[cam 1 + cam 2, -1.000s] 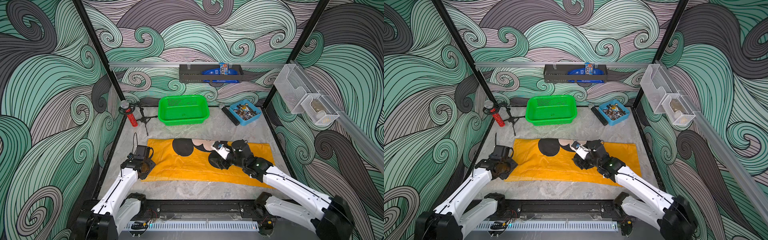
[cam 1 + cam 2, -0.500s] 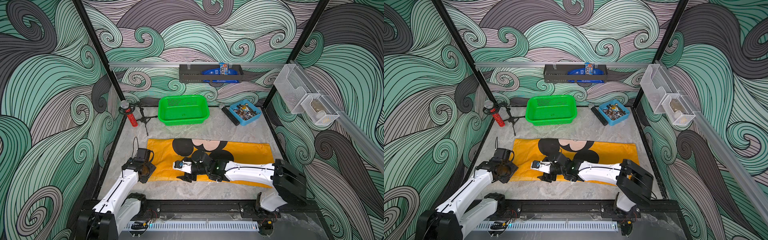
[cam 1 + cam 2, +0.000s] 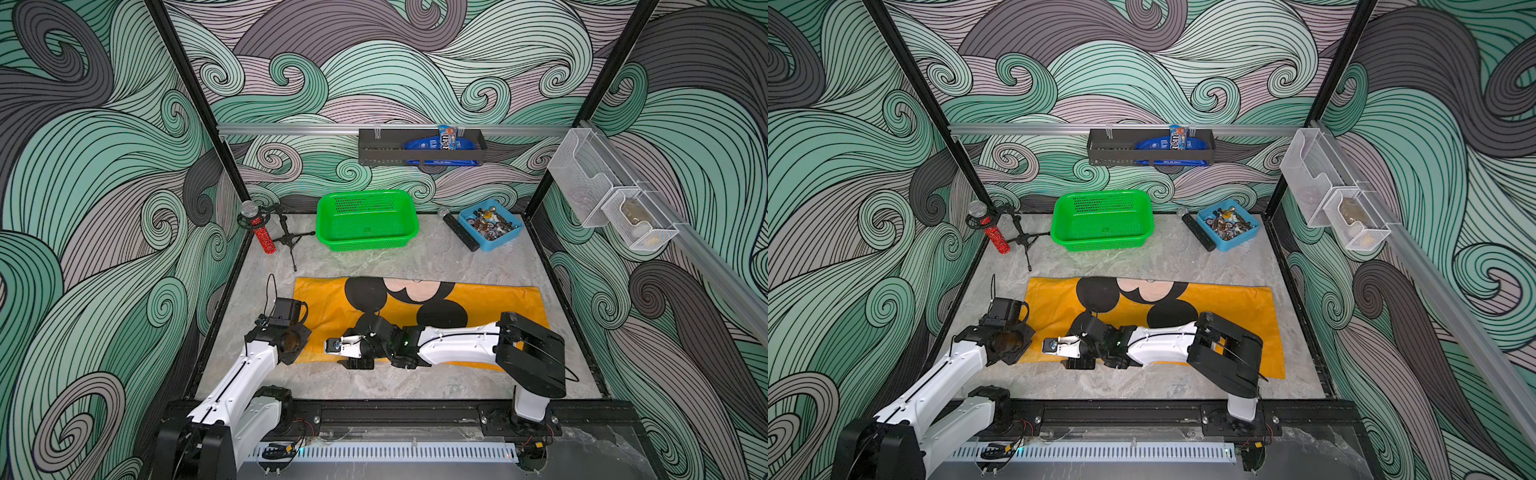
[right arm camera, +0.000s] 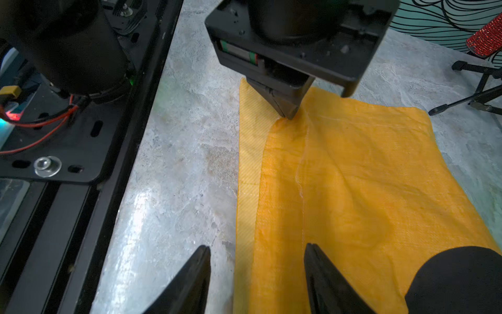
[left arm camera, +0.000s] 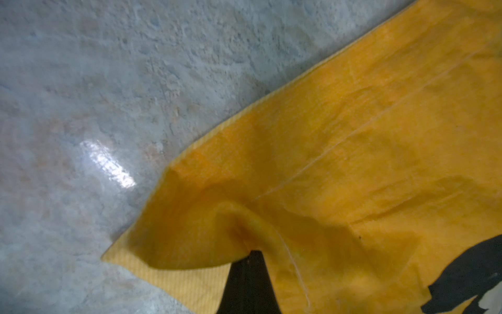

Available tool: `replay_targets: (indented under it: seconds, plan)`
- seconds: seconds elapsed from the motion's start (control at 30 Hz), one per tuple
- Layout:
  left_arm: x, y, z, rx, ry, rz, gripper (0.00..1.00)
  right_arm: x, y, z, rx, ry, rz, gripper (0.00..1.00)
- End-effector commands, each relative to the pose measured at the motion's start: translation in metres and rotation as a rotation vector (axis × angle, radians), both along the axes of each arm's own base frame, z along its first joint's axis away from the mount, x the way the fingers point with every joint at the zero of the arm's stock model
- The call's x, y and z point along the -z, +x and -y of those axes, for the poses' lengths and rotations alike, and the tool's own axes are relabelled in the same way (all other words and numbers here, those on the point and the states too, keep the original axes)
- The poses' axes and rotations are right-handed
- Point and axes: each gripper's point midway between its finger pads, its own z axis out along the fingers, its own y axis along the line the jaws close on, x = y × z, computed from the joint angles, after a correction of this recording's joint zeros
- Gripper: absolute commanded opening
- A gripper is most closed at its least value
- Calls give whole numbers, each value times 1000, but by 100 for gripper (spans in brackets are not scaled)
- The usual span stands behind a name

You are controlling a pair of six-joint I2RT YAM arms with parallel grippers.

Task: Roll up the pillowcase
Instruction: Adjust the pillowcase at the center of the board.

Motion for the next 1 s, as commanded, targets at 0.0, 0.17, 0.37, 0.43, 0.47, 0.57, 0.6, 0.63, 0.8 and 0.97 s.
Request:
replay_targets:
  seconds: [0.0, 0.17, 0.37, 0.43, 0.47, 0.57, 0.6, 0.63, 0.8, 0.97]
  plan:
    - [-4, -1, 2, 29, 3, 2, 0, 6, 1, -8, 28, -12, 16, 53]
    - [-16, -5, -2, 42, 30, -13, 0, 23, 9, -10, 78, -49, 28, 46]
    - [-32, -11, -1, 65, 33, -14, 0, 35, 24, -10, 151, -79, 54, 38]
    - [-35, -13, 1, 77, 21, -15, 0, 36, 23, -13, 147, -75, 44, 37]
    - [-36, -15, 1, 82, 21, -15, 0, 38, 23, -13, 146, -77, 42, 37]
    - [-36, -19, 0, 86, 26, -17, 0, 43, 19, -14, 125, -84, 27, 37]
    - [-36, -20, 1, 86, 18, -17, 0, 45, 18, -13, 124, -90, 25, 38]
    - [-36, -20, 2, 86, 11, -16, 0, 48, 19, -12, 128, -99, 26, 38]
    - [-38, -21, 2, 99, 20, -30, 0, 57, 25, -9, 161, -123, 47, 36]
    - [-37, -24, 2, 105, 17, -38, 0, 53, 30, -12, 177, -111, 45, 25]
